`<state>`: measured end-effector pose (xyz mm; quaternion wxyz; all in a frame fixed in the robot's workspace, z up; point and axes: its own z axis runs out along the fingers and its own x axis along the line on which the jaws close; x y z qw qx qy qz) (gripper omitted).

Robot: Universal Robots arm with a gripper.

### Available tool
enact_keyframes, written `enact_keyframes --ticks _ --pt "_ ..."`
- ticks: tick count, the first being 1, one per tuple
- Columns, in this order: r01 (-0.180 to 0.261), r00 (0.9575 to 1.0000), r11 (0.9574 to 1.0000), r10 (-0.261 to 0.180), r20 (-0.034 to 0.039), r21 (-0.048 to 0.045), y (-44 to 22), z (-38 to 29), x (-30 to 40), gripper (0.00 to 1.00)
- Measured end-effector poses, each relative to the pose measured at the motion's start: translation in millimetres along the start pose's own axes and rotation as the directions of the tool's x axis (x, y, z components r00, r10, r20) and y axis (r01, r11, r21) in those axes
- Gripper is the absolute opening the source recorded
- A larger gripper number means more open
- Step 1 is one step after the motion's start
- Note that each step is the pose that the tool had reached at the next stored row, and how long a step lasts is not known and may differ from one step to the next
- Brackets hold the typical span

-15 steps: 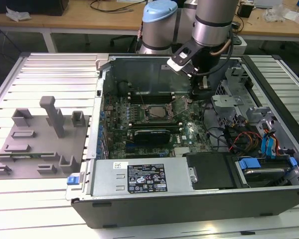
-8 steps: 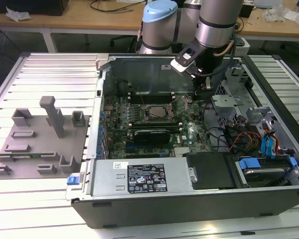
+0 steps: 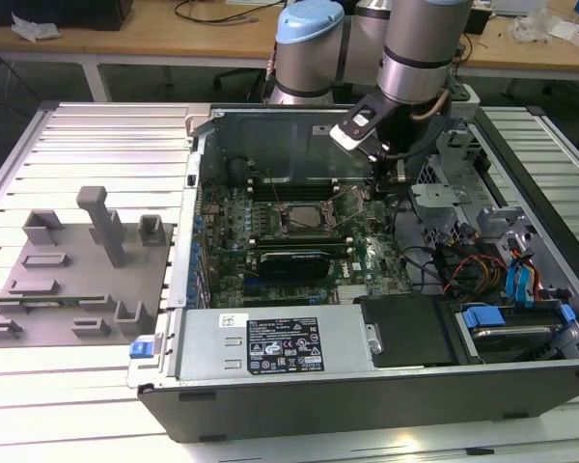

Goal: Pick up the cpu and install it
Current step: 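Close the cpu cover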

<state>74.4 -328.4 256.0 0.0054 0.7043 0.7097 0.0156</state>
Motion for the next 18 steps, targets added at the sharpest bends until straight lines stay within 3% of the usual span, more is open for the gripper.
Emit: enact_keyframes --ticks 7,18 --pt "0.0 1.0 1.0 0.0 0.0001 0.0016 0.3 10.7 3.6 0.11" --pt "0.0 1.0 1.0 0.0 0.0 0.0016 0.3 12.4 6.6 0.11"
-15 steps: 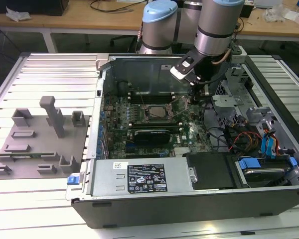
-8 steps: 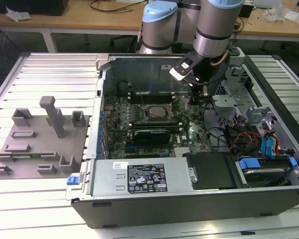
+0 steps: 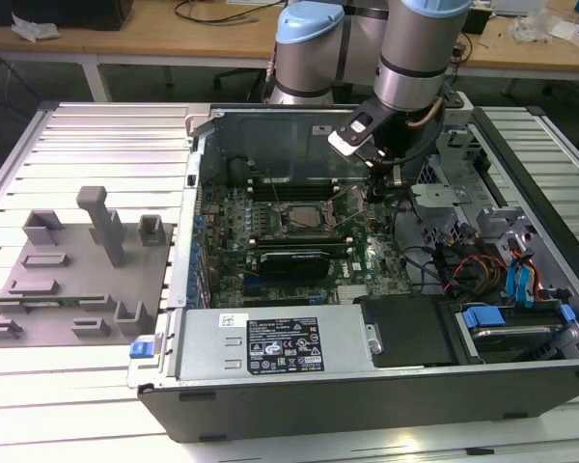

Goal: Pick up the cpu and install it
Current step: 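Close the cpu cover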

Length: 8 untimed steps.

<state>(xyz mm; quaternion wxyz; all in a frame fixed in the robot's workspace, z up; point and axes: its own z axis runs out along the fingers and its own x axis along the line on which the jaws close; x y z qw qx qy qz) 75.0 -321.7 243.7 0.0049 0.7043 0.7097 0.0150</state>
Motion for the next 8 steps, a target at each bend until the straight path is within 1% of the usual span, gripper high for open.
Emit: enact_keyframes --ticks 8 --pt "0.0 1.0 1.0 0.0 0.0001 0.0 -2.8 -0.1 2.7 0.11"
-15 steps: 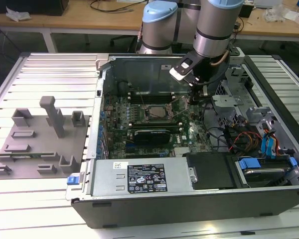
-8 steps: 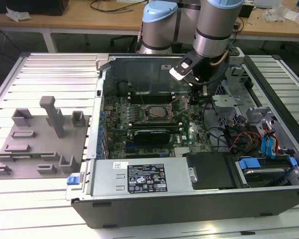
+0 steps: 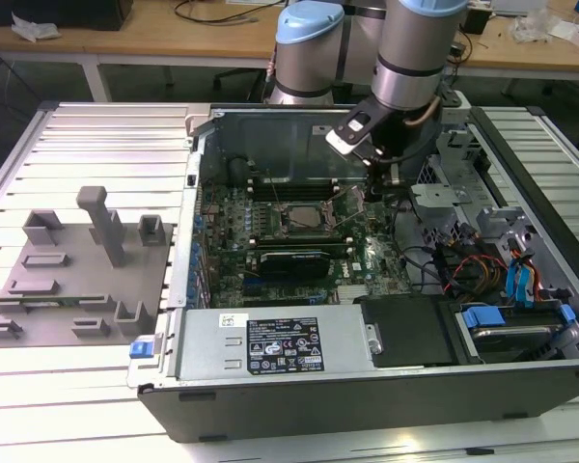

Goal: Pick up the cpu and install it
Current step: 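Close the cpu cover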

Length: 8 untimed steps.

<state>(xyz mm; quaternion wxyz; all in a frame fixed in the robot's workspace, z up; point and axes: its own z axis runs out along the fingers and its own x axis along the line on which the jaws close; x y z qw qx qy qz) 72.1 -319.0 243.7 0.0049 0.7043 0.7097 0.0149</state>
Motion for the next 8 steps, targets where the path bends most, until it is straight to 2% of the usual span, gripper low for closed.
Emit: enact_keyframes --ticks 8 --pt "0.0 1.0 1.0 0.0 -0.0001 0.0 -0.7 0.0 0.2 0.11"
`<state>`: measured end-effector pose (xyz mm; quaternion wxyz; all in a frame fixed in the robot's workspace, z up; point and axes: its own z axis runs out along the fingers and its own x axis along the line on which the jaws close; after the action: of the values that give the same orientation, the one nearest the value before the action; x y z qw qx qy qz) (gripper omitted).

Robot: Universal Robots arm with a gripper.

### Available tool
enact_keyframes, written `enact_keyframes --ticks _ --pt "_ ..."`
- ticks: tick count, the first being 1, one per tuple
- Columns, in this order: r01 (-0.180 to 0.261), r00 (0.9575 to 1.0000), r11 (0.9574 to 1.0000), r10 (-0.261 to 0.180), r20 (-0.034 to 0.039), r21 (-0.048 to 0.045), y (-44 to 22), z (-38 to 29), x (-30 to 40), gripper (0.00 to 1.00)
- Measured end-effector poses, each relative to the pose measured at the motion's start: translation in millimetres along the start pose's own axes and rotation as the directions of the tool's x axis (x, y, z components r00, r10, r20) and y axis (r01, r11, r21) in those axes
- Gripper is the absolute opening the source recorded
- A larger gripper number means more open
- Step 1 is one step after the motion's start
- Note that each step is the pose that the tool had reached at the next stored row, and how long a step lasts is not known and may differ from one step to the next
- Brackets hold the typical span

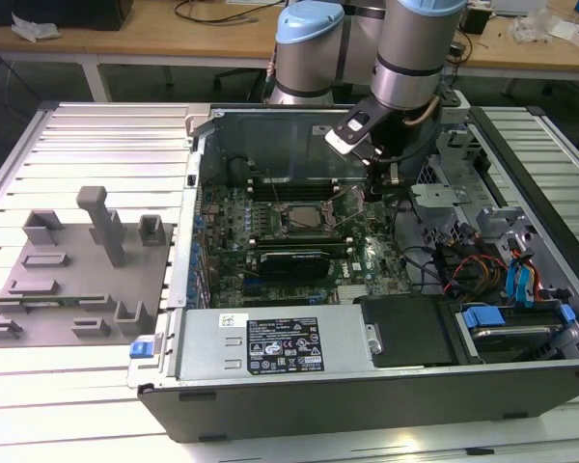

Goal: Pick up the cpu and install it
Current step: 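Close the cpu cover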

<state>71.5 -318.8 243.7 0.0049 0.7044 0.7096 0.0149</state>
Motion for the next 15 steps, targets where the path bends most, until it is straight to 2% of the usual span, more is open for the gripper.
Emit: enact_keyframes --ticks 6,15 --pt "0.0 1.0 1.0 0.0 0.0002 -0.0008 -7.2 -0.3 0.6 0.11" --pt "0.0 1.0 1.0 0.0 0.0001 -0.0011 -9.2 -0.3 0.9 0.11"
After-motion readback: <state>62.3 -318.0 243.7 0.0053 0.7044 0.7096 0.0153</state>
